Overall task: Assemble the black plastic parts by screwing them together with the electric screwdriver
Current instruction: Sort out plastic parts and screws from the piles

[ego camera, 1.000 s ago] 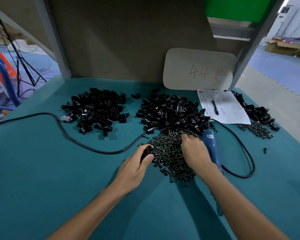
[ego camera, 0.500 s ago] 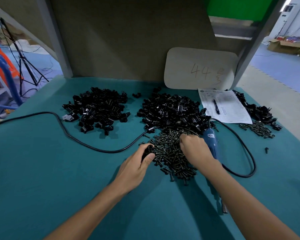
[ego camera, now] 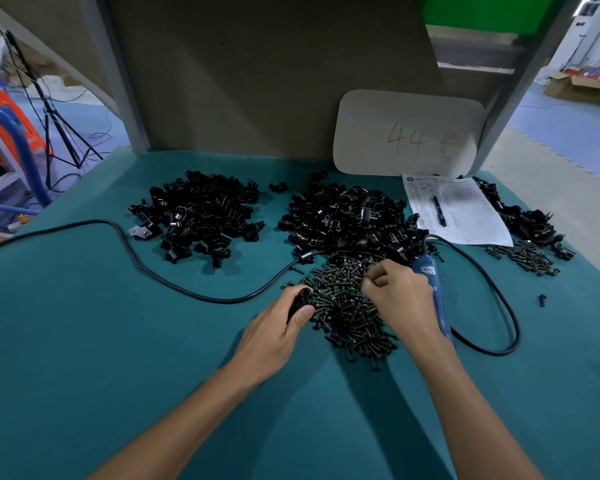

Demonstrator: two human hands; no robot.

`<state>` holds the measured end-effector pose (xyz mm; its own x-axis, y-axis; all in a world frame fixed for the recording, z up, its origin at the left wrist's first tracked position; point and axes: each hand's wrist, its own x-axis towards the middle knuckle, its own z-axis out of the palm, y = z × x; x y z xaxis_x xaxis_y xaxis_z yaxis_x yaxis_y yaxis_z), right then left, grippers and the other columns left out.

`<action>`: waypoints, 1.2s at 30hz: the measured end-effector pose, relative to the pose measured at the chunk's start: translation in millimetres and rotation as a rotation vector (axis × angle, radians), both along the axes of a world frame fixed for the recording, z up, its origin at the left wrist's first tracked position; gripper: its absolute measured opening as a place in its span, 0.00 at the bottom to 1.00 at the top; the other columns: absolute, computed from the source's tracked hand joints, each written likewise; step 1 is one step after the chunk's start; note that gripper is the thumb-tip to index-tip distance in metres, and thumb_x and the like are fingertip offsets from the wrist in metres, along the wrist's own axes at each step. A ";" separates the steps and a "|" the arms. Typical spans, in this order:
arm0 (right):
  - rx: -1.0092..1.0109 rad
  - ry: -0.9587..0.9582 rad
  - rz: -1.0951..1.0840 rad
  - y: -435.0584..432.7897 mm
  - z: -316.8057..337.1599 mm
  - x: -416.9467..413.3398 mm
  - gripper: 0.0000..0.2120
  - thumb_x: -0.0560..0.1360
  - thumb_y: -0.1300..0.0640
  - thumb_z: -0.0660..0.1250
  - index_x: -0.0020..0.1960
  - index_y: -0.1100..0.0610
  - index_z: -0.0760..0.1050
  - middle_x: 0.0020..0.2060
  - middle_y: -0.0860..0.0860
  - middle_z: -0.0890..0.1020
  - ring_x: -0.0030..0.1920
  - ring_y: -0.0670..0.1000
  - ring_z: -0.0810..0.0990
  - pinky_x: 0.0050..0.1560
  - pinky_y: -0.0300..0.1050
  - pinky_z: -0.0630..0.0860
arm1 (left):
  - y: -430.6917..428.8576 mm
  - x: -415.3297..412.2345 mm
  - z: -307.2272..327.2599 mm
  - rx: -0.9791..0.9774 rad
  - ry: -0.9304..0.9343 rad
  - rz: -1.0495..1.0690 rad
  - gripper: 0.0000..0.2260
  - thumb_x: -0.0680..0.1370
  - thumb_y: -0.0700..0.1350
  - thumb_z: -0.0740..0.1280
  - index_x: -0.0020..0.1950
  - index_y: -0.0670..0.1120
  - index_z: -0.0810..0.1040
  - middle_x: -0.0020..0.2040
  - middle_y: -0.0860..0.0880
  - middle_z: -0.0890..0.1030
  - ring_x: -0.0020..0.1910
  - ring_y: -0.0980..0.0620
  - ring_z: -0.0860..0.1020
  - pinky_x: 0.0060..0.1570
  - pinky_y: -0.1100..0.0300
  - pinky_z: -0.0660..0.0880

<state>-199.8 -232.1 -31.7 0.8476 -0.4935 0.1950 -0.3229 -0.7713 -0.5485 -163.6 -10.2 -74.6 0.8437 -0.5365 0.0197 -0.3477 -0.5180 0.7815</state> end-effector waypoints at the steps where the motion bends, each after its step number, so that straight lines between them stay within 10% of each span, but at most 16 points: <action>1: -0.026 0.023 -0.002 2.2 0.6 -2.9 0.02 0.78 0.56 0.69 0.47 0.52 0.80 0.37 0.45 0.84 0.38 0.47 0.81 0.41 0.46 0.78 | 0.1 0.0 -0.2 0.006 -0.005 -0.002 0.24 0.82 0.66 0.51 0.76 0.59 0.62 0.58 0.43 0.79 0.53 0.47 0.78 0.51 0.48 0.76; 3: 0.009 0.005 0.006 6.3 2.9 -7.6 0.03 0.79 0.56 0.69 0.47 0.51 0.82 0.39 0.45 0.85 0.37 0.45 0.82 0.38 0.41 0.77 | 0.2 0.4 -0.1 0.014 -0.004 -0.006 0.24 0.82 0.66 0.51 0.76 0.59 0.62 0.57 0.44 0.80 0.53 0.47 0.80 0.51 0.49 0.75; 8: 0.878 -0.159 0.258 41.3 -0.9 -17.1 0.05 0.79 0.61 0.72 0.52 0.54 0.85 0.42 0.52 0.87 0.41 0.50 0.87 0.45 0.41 0.82 | 0.9 0.3 2.1 -0.026 -0.010 -0.022 0.20 0.82 0.66 0.52 0.72 0.62 0.63 0.56 0.58 0.80 0.54 0.55 0.79 0.55 0.46 0.77; 15: 1.149 -0.192 0.285 51.7 -12.0 -16.9 0.07 0.79 0.66 0.70 0.52 0.57 0.85 0.41 0.55 0.87 0.41 0.50 0.85 0.45 0.40 0.82 | 0.8 0.4 2.9 -0.018 -0.043 -0.017 0.19 0.83 0.65 0.52 0.71 0.62 0.64 0.52 0.59 0.79 0.49 0.57 0.78 0.52 0.48 0.78; 20: 1.076 -0.141 0.310 51.2 -14.3 -17.3 0.06 0.79 0.65 0.70 0.54 0.57 0.84 0.43 0.54 0.87 0.43 0.51 0.86 0.46 0.40 0.81 | 0.5 -0.1 3.0 0.010 -0.049 -0.012 0.20 0.82 0.66 0.51 0.72 0.63 0.63 0.60 0.59 0.78 0.56 0.55 0.78 0.55 0.49 0.76; 28: 0.332 0.019 0.416 52.7 -4.3 -9.0 0.05 0.83 0.51 0.66 0.48 0.49 0.77 0.35 0.43 0.80 0.37 0.41 0.79 0.39 0.42 0.78 | 0.3 -0.9 4.1 -0.003 -0.046 -0.023 0.21 0.82 0.65 0.51 0.73 0.61 0.63 0.66 0.57 0.77 0.61 0.54 0.78 0.58 0.47 0.76; 36: 0.517 -0.006 0.523 39.9 2.0 -9.3 0.12 0.80 0.58 0.71 0.58 0.44 0.76 0.47 0.42 0.85 0.52 0.40 0.83 0.54 0.37 0.80 | 0.7 -0.7 2.3 -0.033 -0.027 -0.023 0.20 0.82 0.66 0.52 0.73 0.63 0.63 0.64 0.57 0.78 0.61 0.53 0.78 0.58 0.47 0.77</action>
<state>-209.1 -192.2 -29.7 0.9971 -0.0555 0.0525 0.0206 -0.4660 -0.8845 -164.3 -9.6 -72.3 0.8302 -0.5541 0.0607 -0.3805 -0.4838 0.7881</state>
